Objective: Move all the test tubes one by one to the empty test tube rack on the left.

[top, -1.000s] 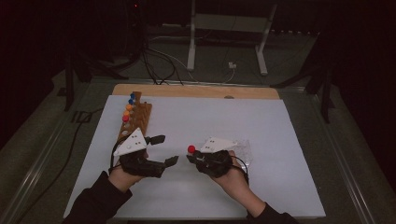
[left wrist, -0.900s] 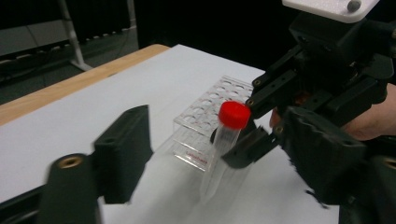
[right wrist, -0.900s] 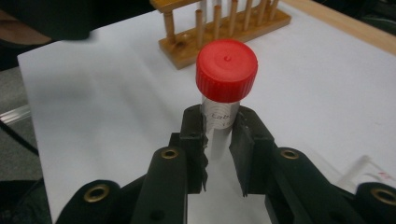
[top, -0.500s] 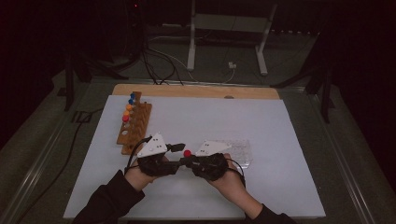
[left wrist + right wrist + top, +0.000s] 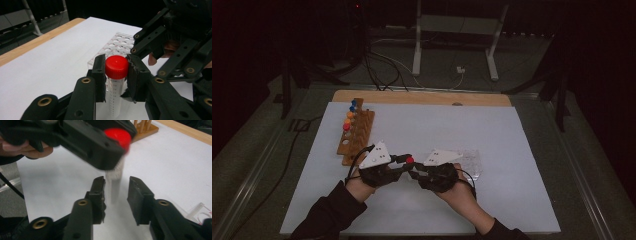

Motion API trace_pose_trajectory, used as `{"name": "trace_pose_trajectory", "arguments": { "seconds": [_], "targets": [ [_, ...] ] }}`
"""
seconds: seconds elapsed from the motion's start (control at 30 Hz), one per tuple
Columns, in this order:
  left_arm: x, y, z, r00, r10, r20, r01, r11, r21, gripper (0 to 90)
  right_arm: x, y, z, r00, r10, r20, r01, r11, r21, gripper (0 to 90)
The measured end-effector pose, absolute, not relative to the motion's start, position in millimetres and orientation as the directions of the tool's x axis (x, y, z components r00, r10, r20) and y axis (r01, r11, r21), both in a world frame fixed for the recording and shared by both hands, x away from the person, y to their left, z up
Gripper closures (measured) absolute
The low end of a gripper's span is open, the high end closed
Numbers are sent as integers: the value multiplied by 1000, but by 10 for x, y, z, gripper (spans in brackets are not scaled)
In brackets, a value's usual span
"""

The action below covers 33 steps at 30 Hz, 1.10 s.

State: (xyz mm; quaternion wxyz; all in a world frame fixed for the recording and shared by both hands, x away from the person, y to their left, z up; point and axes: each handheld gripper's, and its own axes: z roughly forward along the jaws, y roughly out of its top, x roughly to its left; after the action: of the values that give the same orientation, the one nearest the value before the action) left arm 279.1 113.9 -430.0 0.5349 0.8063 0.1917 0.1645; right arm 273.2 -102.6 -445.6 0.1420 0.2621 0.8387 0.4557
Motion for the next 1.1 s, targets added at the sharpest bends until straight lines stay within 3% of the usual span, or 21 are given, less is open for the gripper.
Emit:
{"name": "trace_pose_trajectory", "arguments": {
  "seconds": [0.2,0.43,0.67,1.1],
  "targets": [
    [2826,1285,-4216,845,532,63,143,-337,930,715,2717,-1090,-4395,-817,576,6,296,411,862,510],
    [2866,1489,-4133,800,596,62,156,-308,939,716,2679,-1080,-4349,-828,560,12,273,385,881,208],
    [2920,1753,-4009,739,669,76,160,-284,945,716,2682,-1102,-4319,-824,566,32,280,356,892,31],
    [3005,2208,-3875,594,800,84,172,-228,958,716,2678,-1158,-4292,-850,525,45,263,349,899,0]
  ]
}}
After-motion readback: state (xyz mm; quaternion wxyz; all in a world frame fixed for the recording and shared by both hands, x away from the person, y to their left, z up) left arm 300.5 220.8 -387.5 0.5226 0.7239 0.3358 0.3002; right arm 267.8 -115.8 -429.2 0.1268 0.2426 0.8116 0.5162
